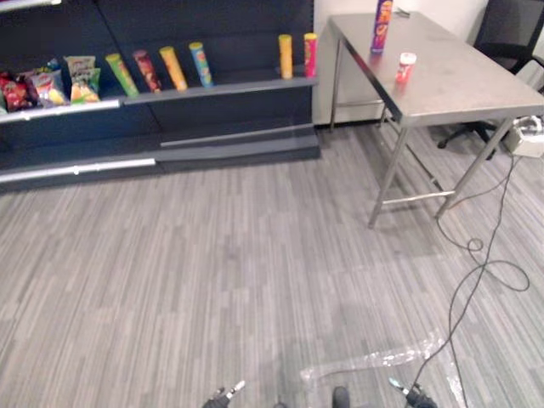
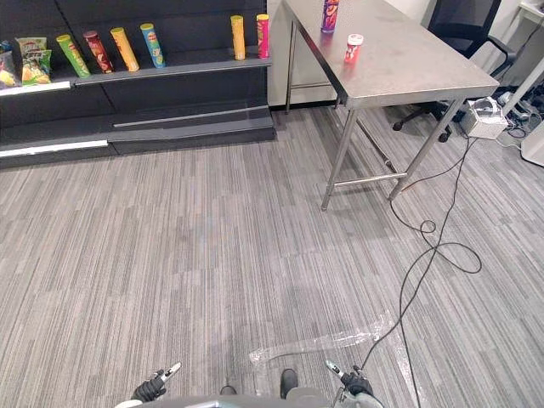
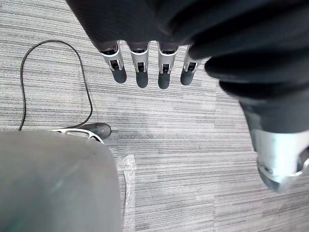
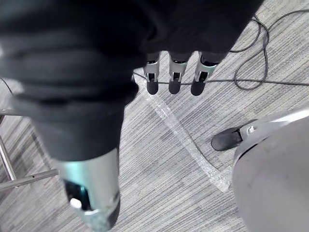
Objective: Put the gum and the chips on the shelf.
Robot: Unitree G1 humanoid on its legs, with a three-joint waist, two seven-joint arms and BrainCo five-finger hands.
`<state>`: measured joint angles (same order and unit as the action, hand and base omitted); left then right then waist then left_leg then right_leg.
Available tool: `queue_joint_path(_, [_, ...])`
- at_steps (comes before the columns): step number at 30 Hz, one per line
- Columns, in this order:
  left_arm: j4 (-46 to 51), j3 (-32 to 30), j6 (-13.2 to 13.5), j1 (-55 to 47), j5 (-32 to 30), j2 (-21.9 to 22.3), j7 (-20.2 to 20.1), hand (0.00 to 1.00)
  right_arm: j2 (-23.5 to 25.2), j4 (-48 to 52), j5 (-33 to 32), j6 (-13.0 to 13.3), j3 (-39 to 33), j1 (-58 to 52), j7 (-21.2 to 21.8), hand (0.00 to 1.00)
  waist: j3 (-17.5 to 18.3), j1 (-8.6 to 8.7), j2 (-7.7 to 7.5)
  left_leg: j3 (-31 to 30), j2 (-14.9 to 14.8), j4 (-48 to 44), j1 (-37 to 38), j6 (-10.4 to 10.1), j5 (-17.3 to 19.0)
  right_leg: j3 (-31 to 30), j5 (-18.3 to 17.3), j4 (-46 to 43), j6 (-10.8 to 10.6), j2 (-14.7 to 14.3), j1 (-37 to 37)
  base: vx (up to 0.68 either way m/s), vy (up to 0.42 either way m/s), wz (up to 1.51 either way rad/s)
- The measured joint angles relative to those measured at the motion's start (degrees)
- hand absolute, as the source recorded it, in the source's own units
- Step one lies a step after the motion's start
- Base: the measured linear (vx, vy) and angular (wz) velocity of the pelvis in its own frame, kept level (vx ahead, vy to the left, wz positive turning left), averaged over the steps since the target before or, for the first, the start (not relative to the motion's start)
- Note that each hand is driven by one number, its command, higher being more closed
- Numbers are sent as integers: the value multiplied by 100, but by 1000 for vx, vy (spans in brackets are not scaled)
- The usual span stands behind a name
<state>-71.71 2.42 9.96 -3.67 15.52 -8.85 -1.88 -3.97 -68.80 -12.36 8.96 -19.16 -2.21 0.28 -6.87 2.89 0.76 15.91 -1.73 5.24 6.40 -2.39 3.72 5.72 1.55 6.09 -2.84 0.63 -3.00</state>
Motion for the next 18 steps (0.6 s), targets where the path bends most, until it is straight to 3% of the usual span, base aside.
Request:
queue_joint_path(13, [5, -18, 9, 13, 4, -12, 69, 0, -13, 40, -48, 110, 223, 57, 154, 0, -38, 1, -25, 86, -14, 3, -34, -25, 19, -31, -43, -109, 63, -14, 125, -17, -23, -4])
queue_joint_path(16, [10, -18, 4, 86, 18, -21, 73, 0, 15, 42, -333, 116, 221, 151, 186, 0, -131, 9, -11, 104, -64, -164, -231, -90, 63, -52, -425, -900, 160, 1, 618, -62, -44, -1])
queue_joint_path(18, [7, -68, 1, 180, 206, -31, 96, 0, 20, 42, -582, 136, 168, 166, 238, 0, -281, 17, -58, 102, -95, -464, -364, -172, 233, -16, -859, -1649, 218, 67, 949, -34, -77, 12])
